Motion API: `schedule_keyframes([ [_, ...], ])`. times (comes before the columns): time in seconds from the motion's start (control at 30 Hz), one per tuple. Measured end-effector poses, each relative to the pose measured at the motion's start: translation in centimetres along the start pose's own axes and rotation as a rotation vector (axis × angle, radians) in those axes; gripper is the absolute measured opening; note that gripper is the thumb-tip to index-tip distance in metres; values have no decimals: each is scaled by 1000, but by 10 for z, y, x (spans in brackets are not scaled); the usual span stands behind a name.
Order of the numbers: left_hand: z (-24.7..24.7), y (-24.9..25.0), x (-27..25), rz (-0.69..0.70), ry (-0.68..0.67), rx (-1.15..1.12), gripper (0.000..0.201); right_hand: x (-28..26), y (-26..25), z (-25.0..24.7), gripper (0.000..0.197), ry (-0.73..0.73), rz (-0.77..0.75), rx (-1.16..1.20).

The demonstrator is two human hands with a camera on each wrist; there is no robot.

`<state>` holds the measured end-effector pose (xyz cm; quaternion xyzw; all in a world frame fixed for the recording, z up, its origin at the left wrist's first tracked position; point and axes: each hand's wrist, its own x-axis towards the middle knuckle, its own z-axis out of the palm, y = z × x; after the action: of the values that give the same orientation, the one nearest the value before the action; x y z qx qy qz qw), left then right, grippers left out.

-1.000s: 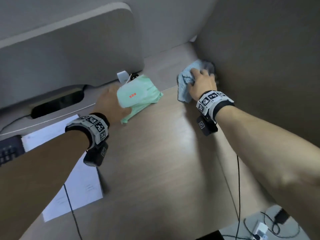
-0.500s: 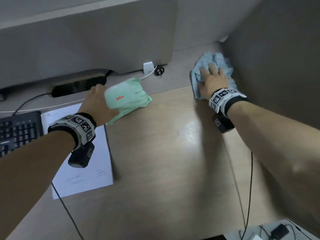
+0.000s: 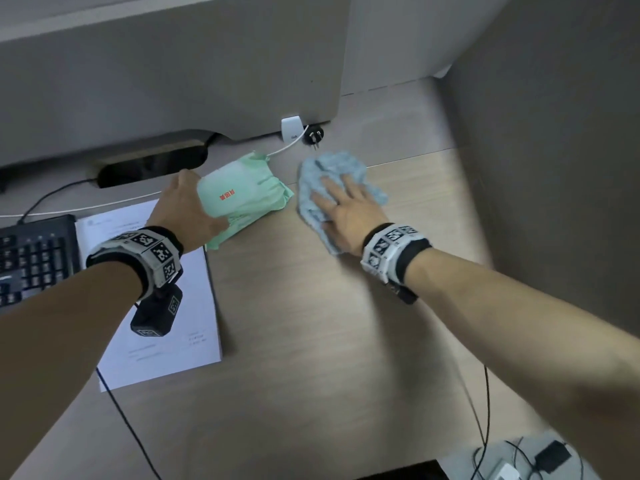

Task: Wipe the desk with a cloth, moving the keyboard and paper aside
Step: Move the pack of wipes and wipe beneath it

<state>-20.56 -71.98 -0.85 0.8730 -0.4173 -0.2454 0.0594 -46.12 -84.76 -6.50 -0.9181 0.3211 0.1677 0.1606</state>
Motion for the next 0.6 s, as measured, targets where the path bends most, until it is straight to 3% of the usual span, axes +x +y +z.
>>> schedule_keyframes([
  [0.2,5,10,-7,34,-18,-43,67,7,120,-13,67,70,347,-6],
  [0.33,9,16,-9,43,-8,-54,65,49,152,-51,61,128,479,66],
  [0.47,16,23,-8,30,0,-55,64,69,116,-56,69,54,365,-1],
  [0.6,23,39,-8,45,-42,-46,65,34,99,-26,63,56,158,70],
])
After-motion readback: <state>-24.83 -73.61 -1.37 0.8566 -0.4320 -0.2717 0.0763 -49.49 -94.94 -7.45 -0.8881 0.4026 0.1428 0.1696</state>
